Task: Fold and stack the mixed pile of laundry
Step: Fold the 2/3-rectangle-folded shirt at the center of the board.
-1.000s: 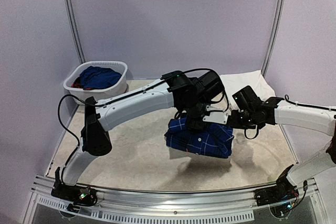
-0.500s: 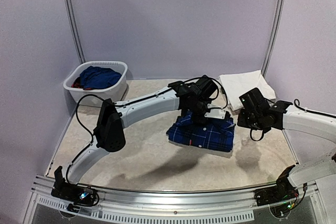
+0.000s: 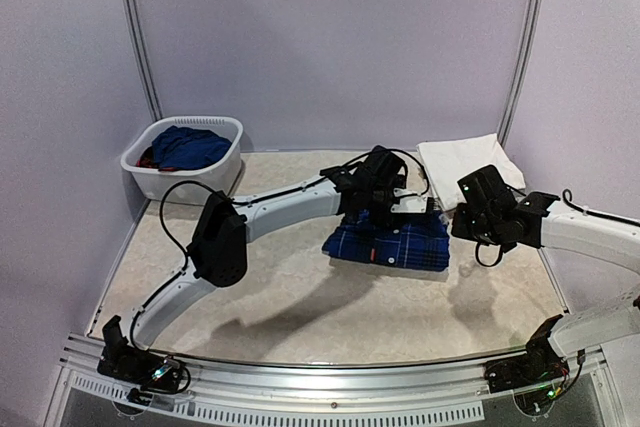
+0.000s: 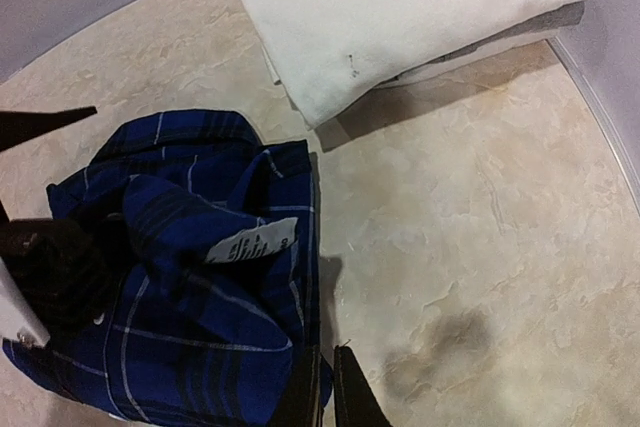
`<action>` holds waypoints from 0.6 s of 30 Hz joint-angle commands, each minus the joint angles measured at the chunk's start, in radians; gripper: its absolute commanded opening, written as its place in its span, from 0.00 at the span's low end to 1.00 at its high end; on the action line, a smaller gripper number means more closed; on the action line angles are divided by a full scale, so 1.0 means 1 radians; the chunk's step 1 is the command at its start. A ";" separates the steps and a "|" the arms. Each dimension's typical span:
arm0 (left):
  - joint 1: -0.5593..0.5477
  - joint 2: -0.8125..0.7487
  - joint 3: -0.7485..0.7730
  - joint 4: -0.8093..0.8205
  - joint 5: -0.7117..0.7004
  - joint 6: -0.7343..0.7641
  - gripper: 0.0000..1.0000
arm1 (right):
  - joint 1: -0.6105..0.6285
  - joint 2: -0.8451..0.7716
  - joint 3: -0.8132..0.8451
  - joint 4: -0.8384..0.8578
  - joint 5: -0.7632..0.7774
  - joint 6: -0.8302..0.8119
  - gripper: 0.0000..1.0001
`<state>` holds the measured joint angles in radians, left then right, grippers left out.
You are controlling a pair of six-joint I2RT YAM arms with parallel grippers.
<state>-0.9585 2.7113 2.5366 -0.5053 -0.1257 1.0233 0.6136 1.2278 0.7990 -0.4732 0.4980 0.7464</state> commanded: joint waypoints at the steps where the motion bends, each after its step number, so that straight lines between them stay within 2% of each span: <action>1: 0.043 0.019 -0.030 0.159 -0.063 -0.054 0.91 | -0.008 -0.002 0.001 0.018 -0.017 -0.020 0.06; 3: 0.053 -0.018 -0.058 0.204 -0.087 -0.103 0.99 | -0.007 -0.001 0.007 0.024 -0.028 -0.027 0.06; 10: 0.089 -0.163 -0.095 0.203 -0.160 -0.293 1.00 | -0.006 -0.012 0.075 0.039 -0.132 -0.071 0.06; 12: 0.095 -0.215 -0.129 0.182 -0.168 -0.325 1.00 | -0.008 -0.021 0.089 0.055 -0.190 -0.094 0.06; 16: 0.131 -0.252 -0.107 0.036 -0.066 -0.425 1.00 | -0.007 -0.028 0.103 0.110 -0.363 -0.141 0.07; 18: 0.151 -0.252 -0.105 0.021 -0.122 -0.444 1.00 | -0.007 -0.018 0.111 0.121 -0.457 -0.156 0.07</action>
<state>-0.8539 2.5053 2.4142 -0.3927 -0.2359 0.6884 0.6128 1.2160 0.8783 -0.4053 0.2565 0.6476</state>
